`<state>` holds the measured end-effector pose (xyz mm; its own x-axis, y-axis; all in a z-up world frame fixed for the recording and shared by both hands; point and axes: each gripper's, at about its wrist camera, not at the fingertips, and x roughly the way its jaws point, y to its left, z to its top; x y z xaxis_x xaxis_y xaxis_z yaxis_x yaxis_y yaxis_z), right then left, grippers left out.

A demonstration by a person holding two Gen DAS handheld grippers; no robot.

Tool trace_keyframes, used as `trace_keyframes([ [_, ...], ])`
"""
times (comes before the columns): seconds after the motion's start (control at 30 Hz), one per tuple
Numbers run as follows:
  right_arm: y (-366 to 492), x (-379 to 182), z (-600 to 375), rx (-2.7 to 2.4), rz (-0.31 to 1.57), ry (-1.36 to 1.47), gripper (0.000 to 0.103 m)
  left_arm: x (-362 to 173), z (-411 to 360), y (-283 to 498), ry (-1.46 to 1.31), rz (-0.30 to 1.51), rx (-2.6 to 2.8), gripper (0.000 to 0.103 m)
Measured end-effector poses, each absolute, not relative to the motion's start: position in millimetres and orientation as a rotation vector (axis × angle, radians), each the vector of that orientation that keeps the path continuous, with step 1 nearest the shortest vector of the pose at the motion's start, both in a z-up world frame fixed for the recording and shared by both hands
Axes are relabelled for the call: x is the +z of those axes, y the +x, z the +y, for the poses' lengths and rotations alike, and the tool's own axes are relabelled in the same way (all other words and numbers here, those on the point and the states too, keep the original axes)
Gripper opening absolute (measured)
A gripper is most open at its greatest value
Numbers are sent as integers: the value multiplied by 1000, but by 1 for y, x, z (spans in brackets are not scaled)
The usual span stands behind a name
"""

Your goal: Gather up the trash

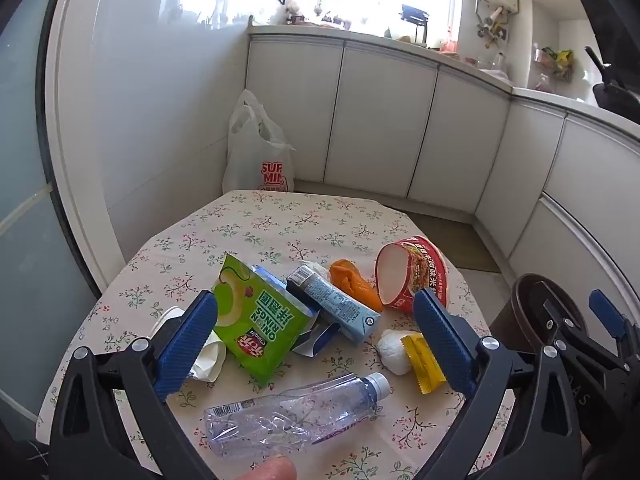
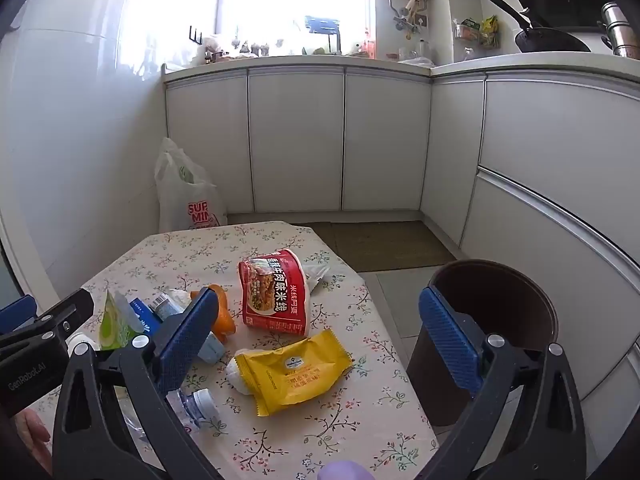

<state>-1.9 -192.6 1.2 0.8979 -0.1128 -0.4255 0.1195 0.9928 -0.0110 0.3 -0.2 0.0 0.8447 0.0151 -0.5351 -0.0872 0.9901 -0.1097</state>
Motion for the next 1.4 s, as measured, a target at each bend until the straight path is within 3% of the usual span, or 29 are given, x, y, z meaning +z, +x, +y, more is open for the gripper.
trace_keyframes([
  [1.4,-11,5,-198,-133,417,4,96,0,-3,-1,-136,558,24,95],
])
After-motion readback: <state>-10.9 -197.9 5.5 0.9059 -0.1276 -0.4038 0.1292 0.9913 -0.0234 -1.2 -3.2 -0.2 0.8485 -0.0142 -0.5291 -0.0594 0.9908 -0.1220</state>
